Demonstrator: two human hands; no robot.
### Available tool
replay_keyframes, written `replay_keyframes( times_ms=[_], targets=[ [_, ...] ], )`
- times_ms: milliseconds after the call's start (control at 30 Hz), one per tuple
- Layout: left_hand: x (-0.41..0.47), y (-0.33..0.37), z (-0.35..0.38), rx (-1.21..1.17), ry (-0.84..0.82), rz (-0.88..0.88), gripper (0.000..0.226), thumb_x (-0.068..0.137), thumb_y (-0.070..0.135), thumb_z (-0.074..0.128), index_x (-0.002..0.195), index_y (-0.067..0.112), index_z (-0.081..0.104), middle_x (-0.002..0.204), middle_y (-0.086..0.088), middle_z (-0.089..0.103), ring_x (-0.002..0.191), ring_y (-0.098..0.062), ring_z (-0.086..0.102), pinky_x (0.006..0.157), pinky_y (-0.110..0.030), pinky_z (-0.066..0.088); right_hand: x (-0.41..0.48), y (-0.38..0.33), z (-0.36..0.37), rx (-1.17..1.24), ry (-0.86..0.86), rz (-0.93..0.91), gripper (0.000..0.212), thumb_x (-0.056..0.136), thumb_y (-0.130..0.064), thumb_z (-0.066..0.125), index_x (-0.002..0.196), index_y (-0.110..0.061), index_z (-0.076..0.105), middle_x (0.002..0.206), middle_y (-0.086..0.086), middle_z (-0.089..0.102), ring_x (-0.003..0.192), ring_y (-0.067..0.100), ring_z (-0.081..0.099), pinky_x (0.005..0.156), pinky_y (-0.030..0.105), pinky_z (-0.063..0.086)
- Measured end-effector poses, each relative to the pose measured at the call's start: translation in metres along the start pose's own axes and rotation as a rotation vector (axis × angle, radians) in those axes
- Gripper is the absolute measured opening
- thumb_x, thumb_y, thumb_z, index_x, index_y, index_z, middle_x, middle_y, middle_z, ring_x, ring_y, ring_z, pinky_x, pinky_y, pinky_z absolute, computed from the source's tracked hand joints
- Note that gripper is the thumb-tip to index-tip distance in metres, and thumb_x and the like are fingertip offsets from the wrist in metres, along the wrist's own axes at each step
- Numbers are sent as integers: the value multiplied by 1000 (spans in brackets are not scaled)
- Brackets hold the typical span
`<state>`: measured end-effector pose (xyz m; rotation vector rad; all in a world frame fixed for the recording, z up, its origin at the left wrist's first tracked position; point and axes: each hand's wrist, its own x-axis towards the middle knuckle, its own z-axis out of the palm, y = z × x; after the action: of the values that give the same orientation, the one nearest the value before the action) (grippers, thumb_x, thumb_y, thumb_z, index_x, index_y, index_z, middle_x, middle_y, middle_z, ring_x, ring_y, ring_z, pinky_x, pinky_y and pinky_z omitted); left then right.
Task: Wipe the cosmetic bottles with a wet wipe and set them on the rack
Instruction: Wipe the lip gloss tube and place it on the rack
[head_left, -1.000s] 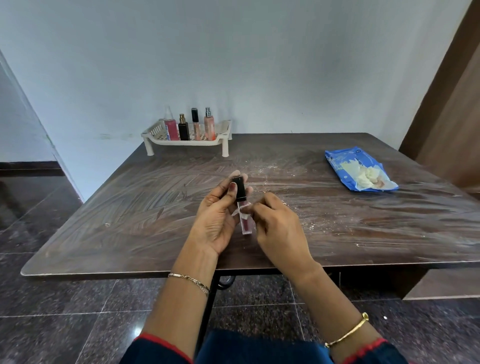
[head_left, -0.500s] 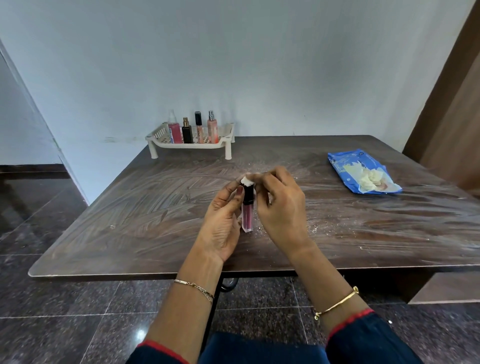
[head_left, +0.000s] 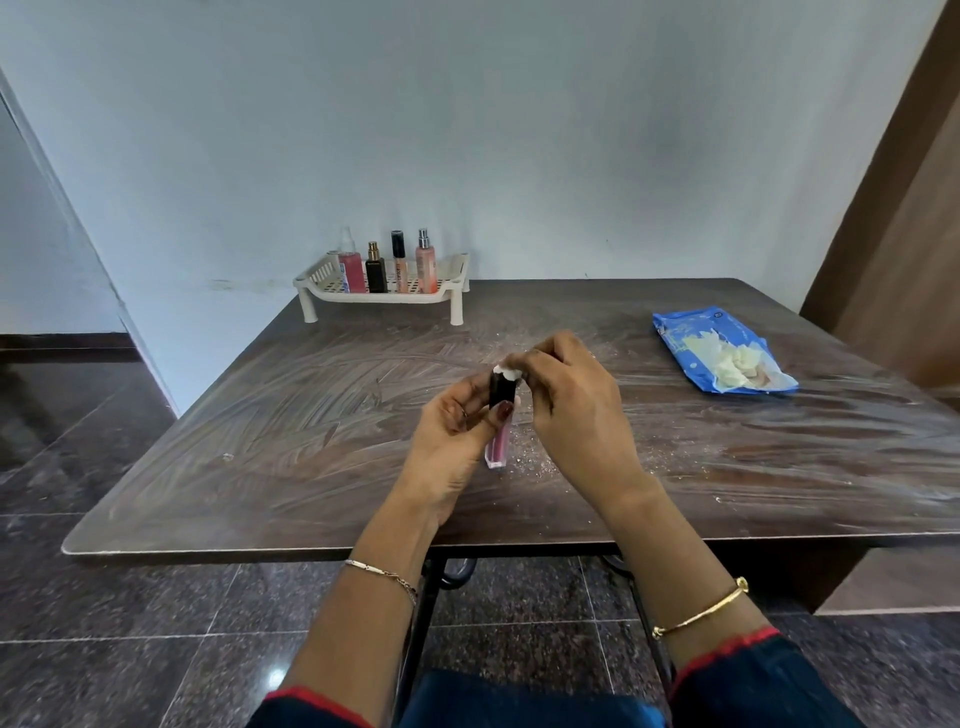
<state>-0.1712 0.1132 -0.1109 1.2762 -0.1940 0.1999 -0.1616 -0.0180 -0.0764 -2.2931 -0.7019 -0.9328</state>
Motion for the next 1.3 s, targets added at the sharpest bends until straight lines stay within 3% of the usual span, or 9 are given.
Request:
replay_keyframes(
  times_ms=[167, 267, 400, 533, 700, 867, 1000, 1100, 1300],
  targets=[
    [1, -2, -5, 110, -28, 17, 37, 86, -3, 62, 121, 7, 62, 117, -3, 69, 116, -16, 60, 104, -30, 44, 3, 6, -3, -47, 43, 143, 21, 87, 1, 61, 102, -10, 70, 93, 2, 57, 75, 17, 58, 67, 34, 54],
    [-1, -1, -5, 104, -38, 29, 35, 86, -2, 61, 120, 8, 62, 116, -3, 69, 114, -14, 61, 100, -24, 45, 4, 0, -8, 12, 86, 70, 24, 86, 0, 60, 104, -12, 71, 94, 1, 58, 78, 13, 56, 66, 23, 47],
    [-1, -1, -5, 88, -54, 29, 30, 88, -3, 59, 115, 9, 63, 111, -5, 71, 110, -15, 64, 95, -22, 48, 2, -5, -2, 83, -15, -40, 24, 86, -4, 55, 100, -12, 72, 94, -1, 58, 82, 9, 56, 72, 12, 39],
    [1, -2, -5, 96, -50, 28, 32, 89, -3, 57, 117, 12, 62, 115, -4, 69, 114, -12, 61, 97, -21, 46, -1, 2, 5, 394, 29, 193, 32, 84, 9, 58, 91, -17, 74, 90, -8, 62, 86, 3, 60, 75, 10, 45],
    [1, -4, -3, -57, -40, -53, 36, 86, 12, 60, 122, 13, 62, 116, -4, 68, 112, -17, 59, 99, -31, 45, -8, 1, 10, 672, 82, 389, 21, 83, 1, 68, 91, -17, 73, 90, -6, 72, 87, 4, 68, 77, 18, 53],
    [2, 2, 1, -339, -5, -79, 32, 89, 14, 54, 119, 12, 64, 125, -8, 64, 113, -22, 60, 100, -35, 48, -24, 2, 14, 365, 30, 241, 23, 80, 0, 70, 95, -17, 72, 90, -11, 67, 83, 1, 64, 77, 23, 56],
    [6, 7, 1, -537, 35, -111, 31, 92, 11, 48, 119, 4, 60, 126, -9, 64, 120, -25, 58, 99, -35, 46, -45, 2, 17, 116, -42, 86, 22, 82, -4, 70, 97, -21, 72, 89, -11, 63, 76, 6, 61, 62, 31, 55],
    [8, 10, 2, -546, 55, -127, 28, 96, 10, 44, 118, 6, 61, 124, -8, 65, 117, -22, 61, 98, -32, 46, -57, 1, 18, 63, -62, 34, 24, 81, -3, 70, 98, -20, 70, 88, -7, 59, 72, 12, 61, 55, 35, 53],
    [8, 14, 7, -670, 29, -188, 32, 98, 13, 45, 127, 2, 55, 125, -11, 64, 105, -21, 66, 88, -32, 53, -28, -8, 12, 19, 27, -26, 14, 83, -10, 65, 95, -13, 71, 87, -2, 58, 65, 13, 55, 51, 30, 50]
  ],
)
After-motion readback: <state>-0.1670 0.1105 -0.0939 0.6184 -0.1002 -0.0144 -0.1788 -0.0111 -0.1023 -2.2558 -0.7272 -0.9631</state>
